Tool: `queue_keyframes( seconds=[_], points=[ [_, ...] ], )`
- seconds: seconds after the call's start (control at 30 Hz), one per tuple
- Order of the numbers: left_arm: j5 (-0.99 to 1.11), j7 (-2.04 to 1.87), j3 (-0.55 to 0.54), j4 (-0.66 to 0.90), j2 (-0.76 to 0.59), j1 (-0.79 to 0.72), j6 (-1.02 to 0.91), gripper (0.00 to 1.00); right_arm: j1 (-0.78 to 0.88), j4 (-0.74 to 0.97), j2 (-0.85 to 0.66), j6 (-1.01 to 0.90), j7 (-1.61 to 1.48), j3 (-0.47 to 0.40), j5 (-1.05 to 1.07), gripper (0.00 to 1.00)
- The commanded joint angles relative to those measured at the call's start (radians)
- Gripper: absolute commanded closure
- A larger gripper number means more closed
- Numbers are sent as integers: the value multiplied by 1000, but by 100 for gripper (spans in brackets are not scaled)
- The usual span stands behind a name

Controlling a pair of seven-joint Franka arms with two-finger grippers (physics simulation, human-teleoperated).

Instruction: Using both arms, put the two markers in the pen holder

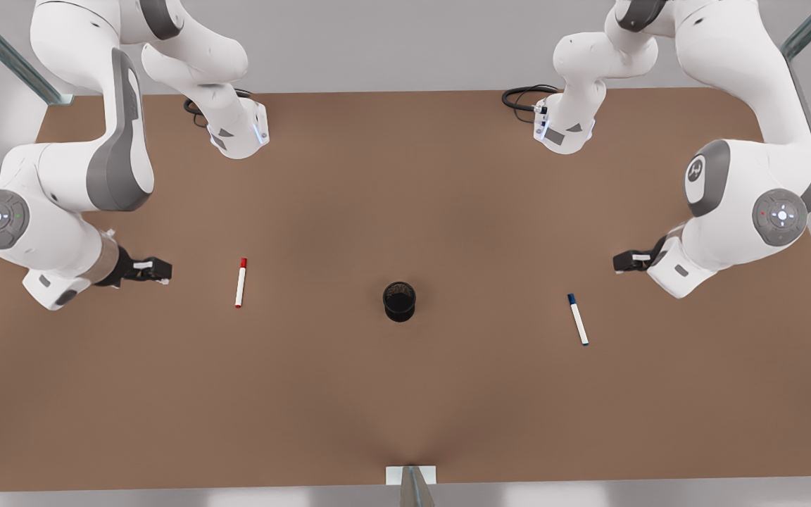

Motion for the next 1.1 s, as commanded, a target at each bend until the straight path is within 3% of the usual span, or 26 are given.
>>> queue_keyframes(
  seconds=[0.0, 0.1, 0.17, 0.23, 0.4, 0.63, 0.73, 0.77, 0.87, 0.9, 1.07],
  points=[
    [6, 53, 1, 3, 16, -3, 107, 0, 1, -1, -1, 85, 0, 0, 2, 0],
    [-2, -68, 4, -8, 153, 0, 331, 0, -11, -71, 54, 200, 0, 0, 91, 0],
    [-2, -300, 4, -174, 193, 0, 590, 0, 30, -97, 108, 267, 26, 6, 77, 0],
    [-3, -298, 5, -272, 223, 23, 768, 0, 35, -254, 102, 421, 96, 35, 65, 0],
    [-2, -298, 21, -376, 269, 23, 879, 0, 24, -571, 59, 726, 140, 45, 60, 0],
    [78, -378, 27, -381, 346, 11, 914, 0, 16, -692, 114, 855, 201, 46, 69, 0],
    [78, -378, 27, -379, 374, 8, 936, 0, 13, -693, 149, 864, 214, 46, 68, 6],
    [78, -378, 27, -379, 375, 6, 936, 2, 12, -693, 157, 870, 214, 46, 66, 7],
    [78, -377, 27, -379, 380, 3, 936, 42, 13, -708, 169, 887, 211, 46, 60, 13],
    [78, -375, 27, -379, 381, 3, 936, 48, 12, -719, 169, 896, 209, 46, 58, 14],
    [79, -369, 27, -379, 384, 5, 936, 50, 9, -780, 169, 977, 208, 43, 38, 16]
  ],
)
